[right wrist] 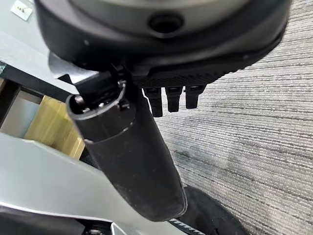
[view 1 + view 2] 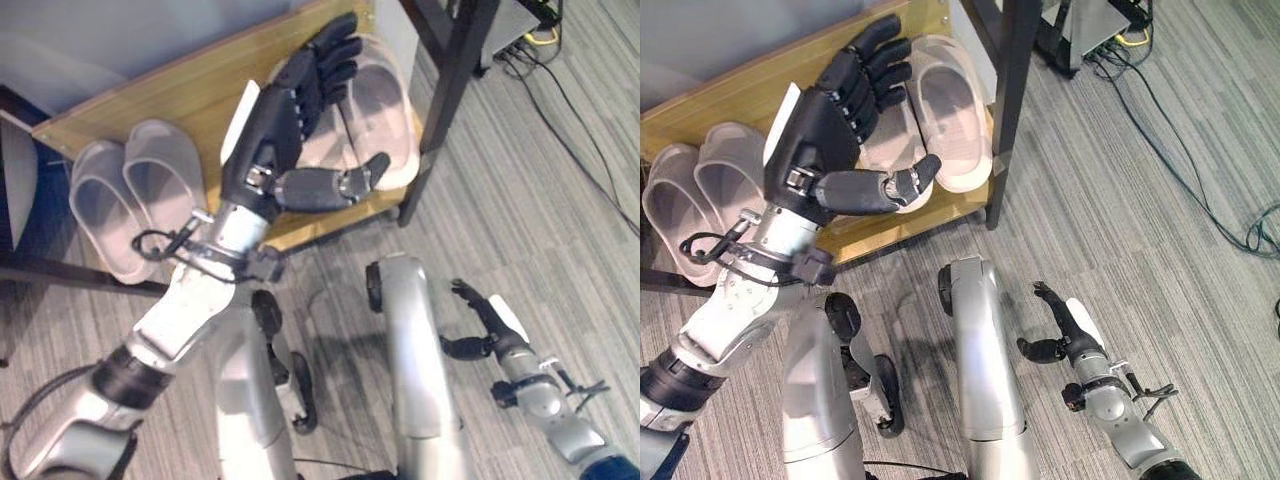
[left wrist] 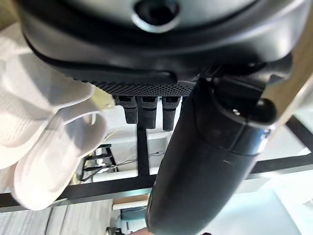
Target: Arrange the slippers neatly on the shoe rack.
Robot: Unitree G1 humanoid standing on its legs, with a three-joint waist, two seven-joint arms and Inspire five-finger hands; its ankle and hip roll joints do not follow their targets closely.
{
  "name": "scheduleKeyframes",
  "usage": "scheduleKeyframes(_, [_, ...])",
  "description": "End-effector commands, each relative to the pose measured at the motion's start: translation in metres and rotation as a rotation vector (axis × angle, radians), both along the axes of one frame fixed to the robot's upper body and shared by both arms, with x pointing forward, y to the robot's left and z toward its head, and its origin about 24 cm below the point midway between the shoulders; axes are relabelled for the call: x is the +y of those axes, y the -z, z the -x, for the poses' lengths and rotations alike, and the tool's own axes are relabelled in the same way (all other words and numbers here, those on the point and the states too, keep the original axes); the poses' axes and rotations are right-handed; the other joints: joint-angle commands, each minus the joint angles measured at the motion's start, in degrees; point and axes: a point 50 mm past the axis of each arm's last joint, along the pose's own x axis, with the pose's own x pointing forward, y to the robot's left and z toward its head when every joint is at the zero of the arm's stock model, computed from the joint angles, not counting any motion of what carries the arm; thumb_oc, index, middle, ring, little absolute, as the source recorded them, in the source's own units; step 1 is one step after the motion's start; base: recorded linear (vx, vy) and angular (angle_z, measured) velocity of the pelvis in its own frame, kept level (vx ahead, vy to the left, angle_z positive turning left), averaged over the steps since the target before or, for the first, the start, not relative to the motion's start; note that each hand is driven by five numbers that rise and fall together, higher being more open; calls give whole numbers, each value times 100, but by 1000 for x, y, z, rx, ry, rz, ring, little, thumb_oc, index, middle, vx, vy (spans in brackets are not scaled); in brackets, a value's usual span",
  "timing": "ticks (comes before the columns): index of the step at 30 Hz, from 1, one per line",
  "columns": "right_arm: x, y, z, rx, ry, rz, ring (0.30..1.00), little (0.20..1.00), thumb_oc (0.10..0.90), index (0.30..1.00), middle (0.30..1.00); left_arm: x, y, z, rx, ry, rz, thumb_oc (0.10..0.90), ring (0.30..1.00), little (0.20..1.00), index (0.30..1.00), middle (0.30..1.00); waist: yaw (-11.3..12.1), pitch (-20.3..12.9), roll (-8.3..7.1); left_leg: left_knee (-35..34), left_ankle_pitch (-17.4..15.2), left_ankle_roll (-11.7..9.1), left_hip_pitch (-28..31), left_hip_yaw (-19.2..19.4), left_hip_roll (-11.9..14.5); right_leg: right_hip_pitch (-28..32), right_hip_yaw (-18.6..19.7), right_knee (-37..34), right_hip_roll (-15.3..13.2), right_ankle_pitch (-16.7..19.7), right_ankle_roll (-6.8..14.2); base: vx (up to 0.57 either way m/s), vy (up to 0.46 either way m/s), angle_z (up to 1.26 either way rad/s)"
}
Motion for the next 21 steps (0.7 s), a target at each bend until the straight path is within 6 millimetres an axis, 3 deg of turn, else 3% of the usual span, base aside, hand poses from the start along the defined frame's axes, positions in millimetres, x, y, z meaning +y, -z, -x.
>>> scheduleKeyframes(1, [3, -51, -18, -259, -38, 10, 900, 900, 800, 900, 900, -6, -36, 24, -237, 100, 48, 800, 900, 900, 900, 900, 489, -205, -150, -486, 129, -95, -496, -303, -236, 520, 246, -172, -313, -314, -604, -12, 8, -3])
scheduleKeyframes(2, [3, -52, -19, -263, -39, 11, 900, 900, 800, 900, 900, -6, -37, 25, -240, 100, 48, 800, 900, 900, 900, 900, 488, -205, -148, -520, 145, -88, -496, -299, -233, 520, 241, -209, -312, -299, -610, -61, -13, -11])
scheduleKeyframes(6, [2, -80, -45, -392, -10, 38, 900, 900, 800, 900, 900, 1, -25, 14, -189, 48, 48, 800, 900, 900, 900, 900, 891, -205, -191, -2485, 803, -58, -496, -277, -157, 526, -73, -1968, -200, 367, -730, -175, 4, -55])
scheduleKeyframes(7, [2, -80, -45, -393, -10, 38, 900, 900, 800, 900, 900, 1, -25, 14, -191, 48, 48, 800, 900, 900, 900, 900, 888, -205, -192, -2527, 843, -53, -496, -271, -158, 524, -74, -2007, -202, 403, -735, -174, 10, -61])
scheduleKeyframes(10, [1, -103, -60, -493, 26, -8, 900, 900, 800, 900, 900, 12, -4, -3, -103, -34, 83, 800, 900, 900, 900, 900, 953, -210, 135, -3681, 1600, 55, -496, -480, -181, 805, -637, -3369, -377, 828, -689, -222, 10, -9])
scheduleKeyframes(11, [0, -103, -61, -500, 35, -21, 900, 900, 800, 900, 900, 15, 9, -6, -53, -46, 98, 800, 900, 900, 900, 900, 938, -318, 210, -3956, 1773, 56, -496, -522, -155, 821, -780, -3691, -467, 933, -662, -119, 18, 13])
scheduleKeyframes(12, [0, -103, -61, -500, 35, -20, 900, 900, 800, 900, 900, 15, 9, -6, -52, -46, 99, 800, 900, 900, 900, 900, 930, -327, 223, -3991, 1809, 58, -496, -529, -162, 827, -792, -3728, -473, 965, -665, -95, 2, 19])
scheduleKeyframes(14, [-1, -96, -60, -480, 47, -43, 900, 900, 800, 900, 900, 20, 41, -13, 73, -78, 98, 800, 900, 900, 900, 900, 910, -722, 314, -4676, 2165, 45, -483, -603, -141, 936, -1077, -4520, -618, 1242, -617, -154, -29, 27])
scheduleKeyframes(15, [-1, -84, -59, -441, 54, -58, 900, 900, 800, 900, 900, 22, 71, -17, 181, -100, 76, 800, 900, 900, 900, 900, 879, -810, 301, -5516, 2392, 19, 100, -588, -132, 1500, -1204, -5401, -659, 1486, -577, -231, -50, 20])
scheduleKeyframes(21, [10, -39, -54, -285, 63, -109, 900, 900, 800, 900, 900, 27, 160, -16, 491, -200, 6, 800, 900, 900, 900, 900, 841, -1000, 220, -7922, 3312, -79, 1887, -711, -232, 3226, -1576, -7838, -723, 2278, -455, -118, -77, 17])
